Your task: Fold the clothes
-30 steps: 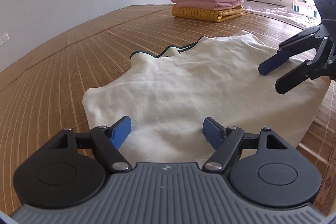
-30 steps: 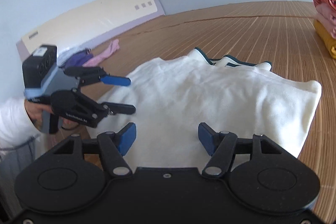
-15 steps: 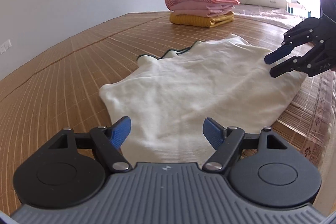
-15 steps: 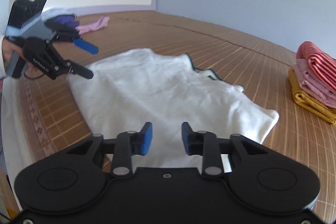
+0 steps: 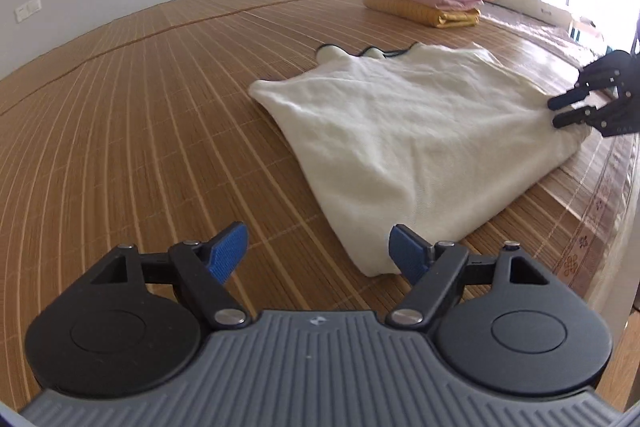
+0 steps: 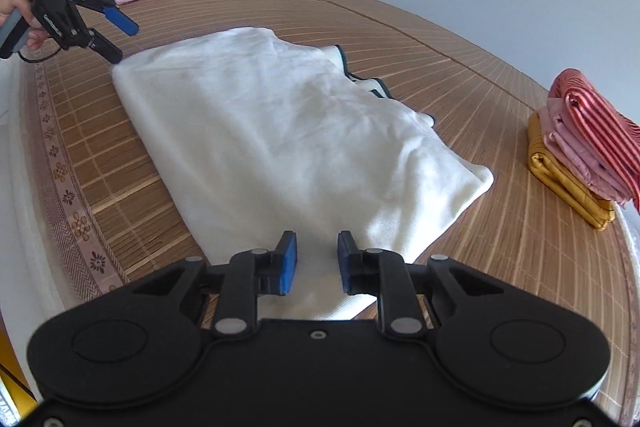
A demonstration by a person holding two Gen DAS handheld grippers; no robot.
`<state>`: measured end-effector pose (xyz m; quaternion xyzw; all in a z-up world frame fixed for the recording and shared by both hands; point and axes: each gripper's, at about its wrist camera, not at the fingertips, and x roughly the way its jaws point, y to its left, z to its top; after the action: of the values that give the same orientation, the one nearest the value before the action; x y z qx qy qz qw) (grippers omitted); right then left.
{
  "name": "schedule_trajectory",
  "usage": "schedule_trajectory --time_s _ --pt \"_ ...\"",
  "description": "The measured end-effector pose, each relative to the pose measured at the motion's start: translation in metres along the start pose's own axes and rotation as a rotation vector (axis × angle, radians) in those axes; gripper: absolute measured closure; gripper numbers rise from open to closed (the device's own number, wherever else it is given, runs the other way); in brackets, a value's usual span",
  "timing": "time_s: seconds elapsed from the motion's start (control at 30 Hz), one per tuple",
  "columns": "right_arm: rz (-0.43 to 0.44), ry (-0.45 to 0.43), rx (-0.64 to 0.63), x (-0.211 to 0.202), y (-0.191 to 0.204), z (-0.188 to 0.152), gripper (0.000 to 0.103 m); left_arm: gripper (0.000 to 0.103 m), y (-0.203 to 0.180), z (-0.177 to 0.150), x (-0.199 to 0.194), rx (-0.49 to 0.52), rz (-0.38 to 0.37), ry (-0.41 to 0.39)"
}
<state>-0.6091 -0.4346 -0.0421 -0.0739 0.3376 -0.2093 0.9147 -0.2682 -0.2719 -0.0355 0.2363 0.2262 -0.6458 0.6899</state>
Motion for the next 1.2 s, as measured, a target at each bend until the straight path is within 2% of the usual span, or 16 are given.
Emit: schedule_trajectory --time_s 0.03,0.07,0.17,0.23,0.27,0.47,0.7,0.77,0.8,0.83,0.87,0.9,1.03,1.2 --pt "-0.009 -0.033 0.005 -0.003 0.006 0.007 0.063 0.021 0.006 0.001 -0.008 -0.026 0.007 -0.025" --pt "-0.019 -0.066 0.01 -0.006 0.011 0.014 0.059 0.021 0.011 0.003 -0.013 -0.052 0.009 -0.049" --pt "0.061 -0.161 0.038 -0.005 0.054 0.041 0.047 0.021 0.024 0.008 -0.024 -0.141 -0.002 -0.106" --pt "0.07 -0.168 -0.016 0.011 0.099 0.058 0.039 0.02 0.031 0.01 -0.024 -0.2 -0.039 -0.129" --pt "0.074 -0.171 -0.044 0.019 0.121 0.067 0.038 0.02 0.034 0.011 -0.024 -0.229 -0.058 -0.141" --pt "-0.029 -0.055 -0.265 0.079 0.202 0.103 0.038 0.016 0.06 0.008 -0.023 -0.446 -0.217 -0.187" --pt "-0.165 -0.033 -0.382 0.109 0.222 0.115 0.037 0.016 0.095 -0.015 -0.004 -0.733 -0.371 -0.163" --pt "-0.171 -0.031 -0.377 0.114 0.221 0.117 0.043 0.015 0.099 -0.021 0.003 -0.795 -0.427 -0.16" --pt "-0.158 -0.027 -0.378 0.116 0.219 0.118 0.055 0.015 0.099 -0.023 0.007 -0.82 -0.446 -0.155" --pt "-0.151 -0.021 -0.382 0.118 0.218 0.118 0.079 0.015 0.098 -0.024 0.011 -0.834 -0.462 -0.151" --pt "-0.157 -0.012 -0.386 0.121 0.217 0.117 0.091 0.015 0.096 -0.024 0.013 -0.837 -0.471 -0.148" --pt "-0.166 -0.018 -0.386 0.12 0.216 0.117 0.097 0.015 0.093 -0.023 0.015 -0.836 -0.474 -0.145" --pt "-0.123 -0.086 -0.26 0.092 0.195 0.12 0.099 0.015 0.08 -0.017 0.022 -0.829 -0.482 -0.13" --pt "0.01 -0.135 -0.08 0.05 0.158 0.115 0.099 0.014 0.059 -0.014 0.037 -0.873 -0.541 -0.116"
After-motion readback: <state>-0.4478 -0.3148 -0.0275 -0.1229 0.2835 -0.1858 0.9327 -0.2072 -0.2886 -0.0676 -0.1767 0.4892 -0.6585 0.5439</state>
